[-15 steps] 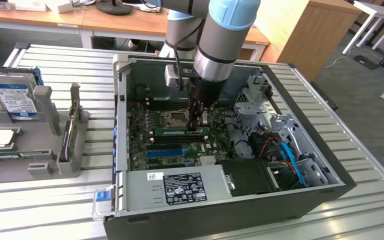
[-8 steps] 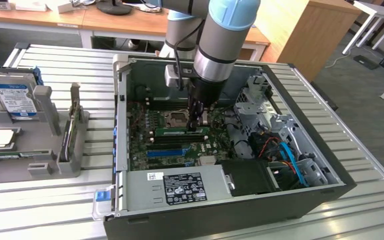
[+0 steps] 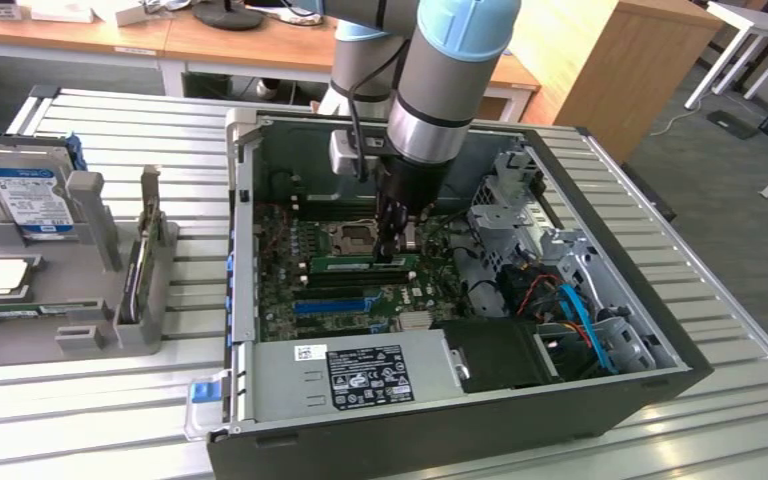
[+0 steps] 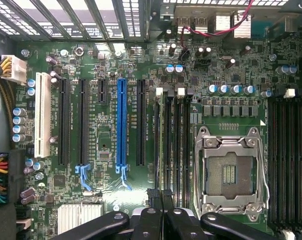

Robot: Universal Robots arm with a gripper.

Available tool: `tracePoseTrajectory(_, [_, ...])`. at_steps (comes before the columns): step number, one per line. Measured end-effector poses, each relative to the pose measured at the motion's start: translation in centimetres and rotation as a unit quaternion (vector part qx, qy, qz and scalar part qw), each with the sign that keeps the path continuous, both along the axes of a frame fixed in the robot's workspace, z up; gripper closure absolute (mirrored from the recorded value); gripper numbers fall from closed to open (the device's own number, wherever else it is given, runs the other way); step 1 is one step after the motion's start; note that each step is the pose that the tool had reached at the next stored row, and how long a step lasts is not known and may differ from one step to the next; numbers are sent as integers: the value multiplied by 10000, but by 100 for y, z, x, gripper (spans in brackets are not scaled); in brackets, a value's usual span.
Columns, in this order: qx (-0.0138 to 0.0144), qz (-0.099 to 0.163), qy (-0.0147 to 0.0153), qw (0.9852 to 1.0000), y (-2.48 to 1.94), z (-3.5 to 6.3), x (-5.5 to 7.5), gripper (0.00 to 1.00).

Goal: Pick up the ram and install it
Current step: 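Insert the ram into the slot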

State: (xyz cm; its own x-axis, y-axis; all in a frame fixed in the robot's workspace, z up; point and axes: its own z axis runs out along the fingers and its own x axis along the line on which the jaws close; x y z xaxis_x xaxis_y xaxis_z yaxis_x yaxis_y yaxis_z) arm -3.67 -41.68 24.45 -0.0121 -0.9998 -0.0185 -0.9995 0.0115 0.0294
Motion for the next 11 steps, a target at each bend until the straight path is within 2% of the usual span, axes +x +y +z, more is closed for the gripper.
tracePoseTrajectory(11, [0,2,0,10000,0,-13,0,88])
